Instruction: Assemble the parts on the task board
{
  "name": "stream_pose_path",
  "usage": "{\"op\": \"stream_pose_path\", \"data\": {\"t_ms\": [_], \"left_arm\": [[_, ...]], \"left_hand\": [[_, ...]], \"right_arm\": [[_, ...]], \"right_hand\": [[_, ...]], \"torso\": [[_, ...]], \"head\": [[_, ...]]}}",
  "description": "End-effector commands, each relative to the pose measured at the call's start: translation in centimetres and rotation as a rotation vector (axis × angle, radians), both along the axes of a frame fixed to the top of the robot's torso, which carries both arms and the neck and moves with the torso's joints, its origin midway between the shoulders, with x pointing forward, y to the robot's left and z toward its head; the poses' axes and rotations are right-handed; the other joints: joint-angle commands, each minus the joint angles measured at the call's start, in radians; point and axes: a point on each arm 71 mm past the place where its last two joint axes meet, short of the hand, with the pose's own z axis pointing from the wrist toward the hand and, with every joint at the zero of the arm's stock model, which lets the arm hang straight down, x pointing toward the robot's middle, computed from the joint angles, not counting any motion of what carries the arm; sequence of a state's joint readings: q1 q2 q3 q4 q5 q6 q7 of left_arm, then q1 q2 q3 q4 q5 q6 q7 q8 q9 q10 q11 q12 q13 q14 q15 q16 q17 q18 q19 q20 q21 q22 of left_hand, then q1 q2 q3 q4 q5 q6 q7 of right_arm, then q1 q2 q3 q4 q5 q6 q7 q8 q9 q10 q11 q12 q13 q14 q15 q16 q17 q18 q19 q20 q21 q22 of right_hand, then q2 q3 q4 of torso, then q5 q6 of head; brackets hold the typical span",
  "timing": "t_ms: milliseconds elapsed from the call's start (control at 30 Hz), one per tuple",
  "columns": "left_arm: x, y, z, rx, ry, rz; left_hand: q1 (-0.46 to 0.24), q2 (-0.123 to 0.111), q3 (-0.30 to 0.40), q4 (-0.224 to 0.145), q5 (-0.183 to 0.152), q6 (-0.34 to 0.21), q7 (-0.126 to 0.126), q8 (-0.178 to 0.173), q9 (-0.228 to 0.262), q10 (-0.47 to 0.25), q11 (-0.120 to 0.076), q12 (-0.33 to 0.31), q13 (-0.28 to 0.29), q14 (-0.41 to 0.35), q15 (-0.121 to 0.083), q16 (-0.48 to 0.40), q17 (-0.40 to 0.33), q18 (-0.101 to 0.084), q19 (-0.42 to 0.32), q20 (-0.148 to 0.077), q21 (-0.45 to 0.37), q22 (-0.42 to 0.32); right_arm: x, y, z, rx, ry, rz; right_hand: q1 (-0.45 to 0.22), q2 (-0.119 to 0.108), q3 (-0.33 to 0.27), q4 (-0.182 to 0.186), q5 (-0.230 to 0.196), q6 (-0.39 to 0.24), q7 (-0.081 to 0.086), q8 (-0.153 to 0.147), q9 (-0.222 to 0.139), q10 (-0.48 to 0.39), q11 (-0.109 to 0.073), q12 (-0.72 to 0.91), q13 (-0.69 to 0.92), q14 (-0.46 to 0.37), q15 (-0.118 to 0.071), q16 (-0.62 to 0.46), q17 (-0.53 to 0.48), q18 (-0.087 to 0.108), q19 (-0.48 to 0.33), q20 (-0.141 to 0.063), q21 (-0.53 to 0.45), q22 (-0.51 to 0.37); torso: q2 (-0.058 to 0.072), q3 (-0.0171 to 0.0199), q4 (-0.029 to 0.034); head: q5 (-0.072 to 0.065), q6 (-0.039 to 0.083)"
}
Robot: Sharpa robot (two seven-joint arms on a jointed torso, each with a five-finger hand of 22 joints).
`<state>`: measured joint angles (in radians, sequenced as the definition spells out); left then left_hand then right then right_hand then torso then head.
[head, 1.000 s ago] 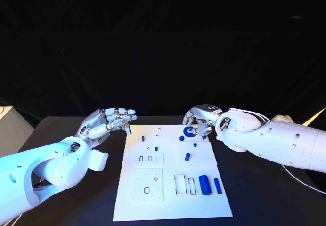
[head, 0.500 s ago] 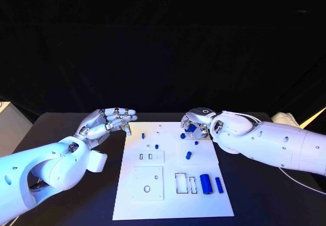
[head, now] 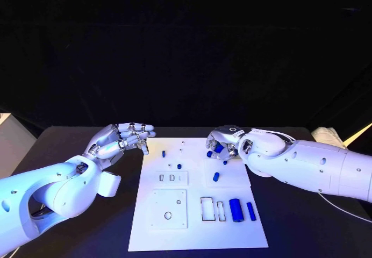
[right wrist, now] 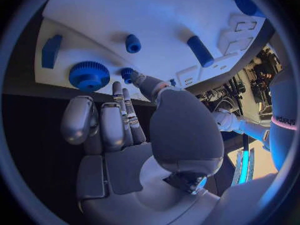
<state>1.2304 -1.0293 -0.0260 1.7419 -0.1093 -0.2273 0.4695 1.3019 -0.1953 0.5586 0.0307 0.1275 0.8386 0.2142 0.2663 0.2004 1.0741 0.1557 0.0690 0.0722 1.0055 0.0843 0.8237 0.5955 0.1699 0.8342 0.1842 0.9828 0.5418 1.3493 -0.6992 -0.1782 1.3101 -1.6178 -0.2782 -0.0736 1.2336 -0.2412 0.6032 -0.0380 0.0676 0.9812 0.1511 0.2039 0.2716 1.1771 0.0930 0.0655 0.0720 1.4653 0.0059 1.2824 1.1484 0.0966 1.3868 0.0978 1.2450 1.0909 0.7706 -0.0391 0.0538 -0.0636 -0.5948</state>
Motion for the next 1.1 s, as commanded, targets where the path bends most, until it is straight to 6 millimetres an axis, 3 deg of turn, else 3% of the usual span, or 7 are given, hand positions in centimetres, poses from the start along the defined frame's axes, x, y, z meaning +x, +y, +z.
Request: {"op": "stream_pose_path", "data": {"t_ms": [33, 633, 967, 1100], "left_arm": [[-0.11, -0.24, 0.19, -0.005, -0.006, -0.022], [-0.12, -0.23, 0.22, -0.003, -0.001, -0.025], [-0.06, -0.13, 0.19, 0.000, 0.002, -0.022], [-0.01, -0.08, 0.16, 0.001, 0.004, -0.021]], "left_hand": [[-0.010, 0.003, -0.002, 0.002, -0.007, -0.004, 0.009, -0.006, -0.001, -0.007, 0.003, -0.005, 0.000, -0.007, 0.002, 0.004, 0.001, 0.012, -0.008, -0.002, 0.005, 0.001], [-0.011, 0.005, -0.003, 0.004, -0.007, -0.006, 0.010, -0.008, -0.001, -0.011, 0.004, -0.004, 0.000, -0.009, 0.003, 0.007, 0.002, 0.012, -0.011, -0.001, 0.008, 0.003], [-0.010, 0.006, -0.002, 0.003, -0.007, -0.007, 0.011, -0.009, -0.001, -0.011, 0.004, -0.004, 0.000, -0.010, 0.003, 0.007, 0.002, 0.012, -0.012, 0.000, 0.009, 0.003], [-0.009, 0.008, -0.002, 0.003, -0.008, -0.007, 0.011, -0.009, -0.001, -0.012, 0.004, -0.004, 0.001, -0.010, 0.003, 0.008, 0.003, 0.012, -0.013, 0.000, 0.010, 0.004]], "right_arm": [[0.01, 0.11, -0.23, -0.032, 0.009, 0.001], [-0.01, 0.63, -0.49, -0.035, 0.012, 0.011], [-0.09, 0.63, -0.06, 0.004, -0.038, 0.007], [-0.18, 0.59, 0.39, 0.041, -0.085, -0.006]], "right_hand": [[0.003, -0.001, -0.002, 0.007, -0.003, 0.002, 0.000, -0.002, 0.002, 0.000, -0.002, 0.000, 0.002, 0.043, 0.004, 0.008, 0.005, -0.011, 0.009, -0.001, 0.008, 0.007], [0.002, 0.017, 0.013, 0.024, 0.000, 0.029, -0.005, 0.010, 0.019, 0.035, -0.009, 0.005, 0.009, 0.046, 0.000, 0.049, 0.044, -0.022, 0.028, -0.002, 0.063, 0.086], [0.051, 0.069, 0.040, 0.007, -0.003, 0.103, -0.038, 0.065, 0.071, 0.128, -0.044, 0.022, 0.038, 0.047, -0.030, 0.080, 0.070, -0.036, 0.052, -0.019, 0.126, 0.176], [0.066, 0.082, 0.039, -0.006, -0.009, 0.112, -0.041, 0.080, 0.090, 0.143, -0.049, 0.022, 0.049, 0.046, -0.037, 0.082, 0.069, -0.038, 0.053, -0.024, 0.134, 0.188]], "torso": [[0.007, -0.0001, 0.0009], [0.019, -0.0026, 0.0050], [0.023, -0.0028, 0.0015], [0.024, -0.0025, 0.0025]], "head": [[-0.001, 0.003], [0.000, 0.009], [0.001, 0.009], [0.001, 0.011]]}}
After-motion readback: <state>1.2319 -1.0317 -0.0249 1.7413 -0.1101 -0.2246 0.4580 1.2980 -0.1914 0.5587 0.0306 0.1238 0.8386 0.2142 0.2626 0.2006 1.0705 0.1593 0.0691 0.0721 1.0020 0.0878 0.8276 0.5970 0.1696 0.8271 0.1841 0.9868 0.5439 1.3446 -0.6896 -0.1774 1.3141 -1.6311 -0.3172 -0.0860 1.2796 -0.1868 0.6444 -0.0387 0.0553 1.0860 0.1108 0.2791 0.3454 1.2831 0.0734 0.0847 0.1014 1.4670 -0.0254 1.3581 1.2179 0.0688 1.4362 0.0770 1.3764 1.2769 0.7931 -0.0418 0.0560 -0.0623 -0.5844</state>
